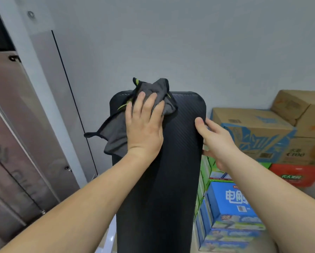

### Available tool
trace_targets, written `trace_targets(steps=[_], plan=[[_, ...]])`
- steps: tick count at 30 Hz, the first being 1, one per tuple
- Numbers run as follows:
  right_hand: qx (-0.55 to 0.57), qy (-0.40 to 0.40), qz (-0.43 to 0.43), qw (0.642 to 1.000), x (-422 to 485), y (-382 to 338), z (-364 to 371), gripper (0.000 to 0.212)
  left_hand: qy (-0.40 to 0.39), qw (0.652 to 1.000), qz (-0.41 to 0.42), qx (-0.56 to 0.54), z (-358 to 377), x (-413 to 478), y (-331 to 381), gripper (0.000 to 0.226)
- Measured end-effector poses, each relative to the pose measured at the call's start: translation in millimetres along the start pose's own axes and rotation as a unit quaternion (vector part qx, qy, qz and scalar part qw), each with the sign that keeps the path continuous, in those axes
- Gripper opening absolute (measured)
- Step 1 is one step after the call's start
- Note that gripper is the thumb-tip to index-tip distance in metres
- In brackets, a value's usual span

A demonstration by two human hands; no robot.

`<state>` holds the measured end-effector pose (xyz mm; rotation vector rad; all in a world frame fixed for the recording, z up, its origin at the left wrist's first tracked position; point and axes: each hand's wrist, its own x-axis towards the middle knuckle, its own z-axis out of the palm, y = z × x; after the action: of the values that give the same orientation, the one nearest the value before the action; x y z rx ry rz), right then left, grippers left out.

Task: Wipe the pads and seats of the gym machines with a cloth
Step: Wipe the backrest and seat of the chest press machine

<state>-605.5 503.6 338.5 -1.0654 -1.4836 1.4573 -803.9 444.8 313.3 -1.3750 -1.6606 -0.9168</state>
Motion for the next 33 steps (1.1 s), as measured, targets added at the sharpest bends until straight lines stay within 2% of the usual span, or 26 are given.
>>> trace_targets(steps=[4,7,11,13,16,18,20,22,25,28,30,33], plan=[[0.07,0.047,0.058,0.995,-16,48,-12,0.038,-0.094,0.982,0.162,-0.012,15,-96,31,0.033],[-0.003,0.048,0.081,0.996,-36,92,-13,0.035,-0.187,0.947,0.262,0.018,15,-168,42,0.038],[-0.091,0.052,0.089,0.991,-56,115,-18,0.036,-0.284,0.864,0.412,0.051,-6,-192,28,0.038],[-0.106,0.043,0.085,0.99,-60,110,-20,0.046,-0.281,0.863,0.415,0.064,-19,-171,12,0.04],[-0.128,0.021,0.064,0.989,-60,94,-12,0.068,-0.203,0.93,0.297,0.073,-40,-106,-19,0.044],[-0.128,0.017,0.055,0.99,-58,89,0,0.081,-0.128,0.98,0.146,0.036,-51,-61,-39,0.049],[-0.129,0.028,0.032,0.991,-58,93,20,0.096,-0.104,0.994,-0.026,-0.028,-55,-32,-48,0.056],[-0.149,0.066,0.02,0.986,-59,107,36,0.107,-0.1,0.982,-0.13,-0.088,-49,-26,-44,0.061],[-0.201,0.135,0.015,0.97,-58,123,47,0.108,-0.068,0.966,-0.202,-0.144,-34,-57,-30,0.062],[-0.224,0.157,0.02,0.962,-55,131,53,0.106,-0.064,0.909,-0.346,-0.222,-30,-108,-29,0.061],[-0.231,0.162,0.019,0.959,-52,133,52,0.099,-0.114,0.88,-0.405,-0.222,-32,-154,-27,0.057],[-0.211,0.16,0.017,0.964,-49,134,55,0.096,-0.206,0.839,-0.45,-0.225,-38,-223,-30,0.049]])
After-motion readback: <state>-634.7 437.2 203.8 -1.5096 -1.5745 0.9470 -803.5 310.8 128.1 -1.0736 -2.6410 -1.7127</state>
